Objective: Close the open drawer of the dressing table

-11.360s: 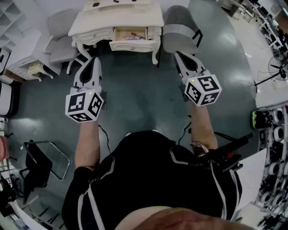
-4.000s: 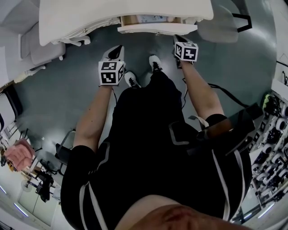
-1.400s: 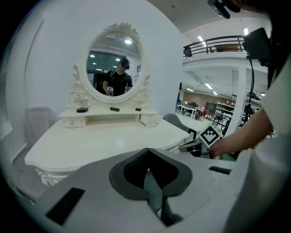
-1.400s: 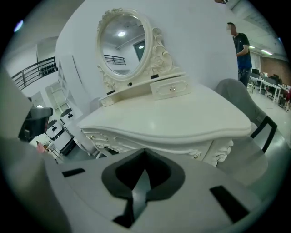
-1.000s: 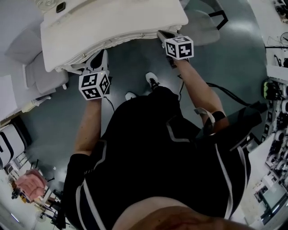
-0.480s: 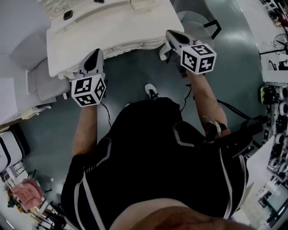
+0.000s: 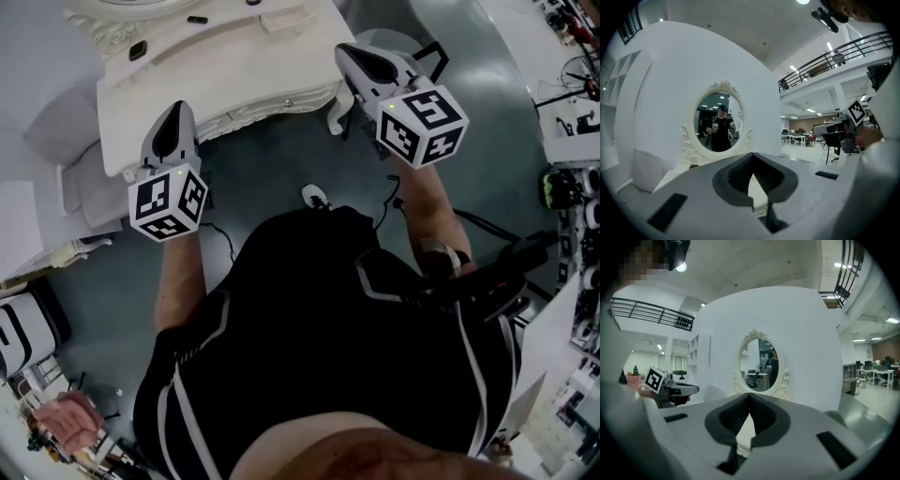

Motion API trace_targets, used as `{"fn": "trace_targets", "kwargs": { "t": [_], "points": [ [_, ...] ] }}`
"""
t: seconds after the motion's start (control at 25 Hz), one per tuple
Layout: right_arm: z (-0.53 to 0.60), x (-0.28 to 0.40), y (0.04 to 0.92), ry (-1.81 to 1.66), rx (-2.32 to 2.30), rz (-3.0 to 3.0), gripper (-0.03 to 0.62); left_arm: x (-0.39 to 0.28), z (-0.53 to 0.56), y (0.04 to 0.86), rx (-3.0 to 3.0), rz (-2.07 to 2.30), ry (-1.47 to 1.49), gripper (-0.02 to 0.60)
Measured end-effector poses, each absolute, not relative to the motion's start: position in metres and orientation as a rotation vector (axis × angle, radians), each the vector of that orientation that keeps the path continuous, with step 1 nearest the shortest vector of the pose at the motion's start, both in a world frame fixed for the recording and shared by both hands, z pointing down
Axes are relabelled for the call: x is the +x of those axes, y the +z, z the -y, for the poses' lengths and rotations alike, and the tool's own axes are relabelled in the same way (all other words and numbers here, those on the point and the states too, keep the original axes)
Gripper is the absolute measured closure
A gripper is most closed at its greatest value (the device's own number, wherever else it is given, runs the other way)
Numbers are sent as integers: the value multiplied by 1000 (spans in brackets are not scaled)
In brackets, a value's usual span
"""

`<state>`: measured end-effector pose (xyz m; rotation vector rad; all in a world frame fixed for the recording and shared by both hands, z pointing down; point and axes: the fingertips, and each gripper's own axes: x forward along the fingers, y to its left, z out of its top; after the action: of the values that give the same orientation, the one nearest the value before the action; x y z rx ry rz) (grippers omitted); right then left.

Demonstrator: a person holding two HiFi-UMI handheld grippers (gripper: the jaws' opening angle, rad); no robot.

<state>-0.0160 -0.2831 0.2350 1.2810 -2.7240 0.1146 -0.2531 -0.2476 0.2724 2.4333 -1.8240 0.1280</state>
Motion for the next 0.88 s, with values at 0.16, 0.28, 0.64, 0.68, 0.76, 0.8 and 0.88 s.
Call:
{"fn": "trace_targets", "kwargs": {
  "t": [0.16,0.28,0.64,0.68,0.76,0.8,0.88],
  "points": [
    [287,-14,217,60,1305,2722,589,-257,250,253,2454,1825,87,578],
    [290,-11,216,59,1332,2706,589,-257,250,241,2474,1833,59,578],
    [300,-3,219,66,1366,2681,589,-255,256,231,2490,1856,14,578],
    [303,-4,220,68,1367,2678,589,-257,259,231,2488,1860,12,578],
    [308,-5,223,69,1370,2675,589,-259,263,232,2484,1865,10,578],
    [309,-5,224,69,1371,2674,589,-259,264,233,2482,1867,11,578],
    [311,-6,225,71,1369,2671,589,-260,265,234,2477,1868,18,578]
  ]
}}
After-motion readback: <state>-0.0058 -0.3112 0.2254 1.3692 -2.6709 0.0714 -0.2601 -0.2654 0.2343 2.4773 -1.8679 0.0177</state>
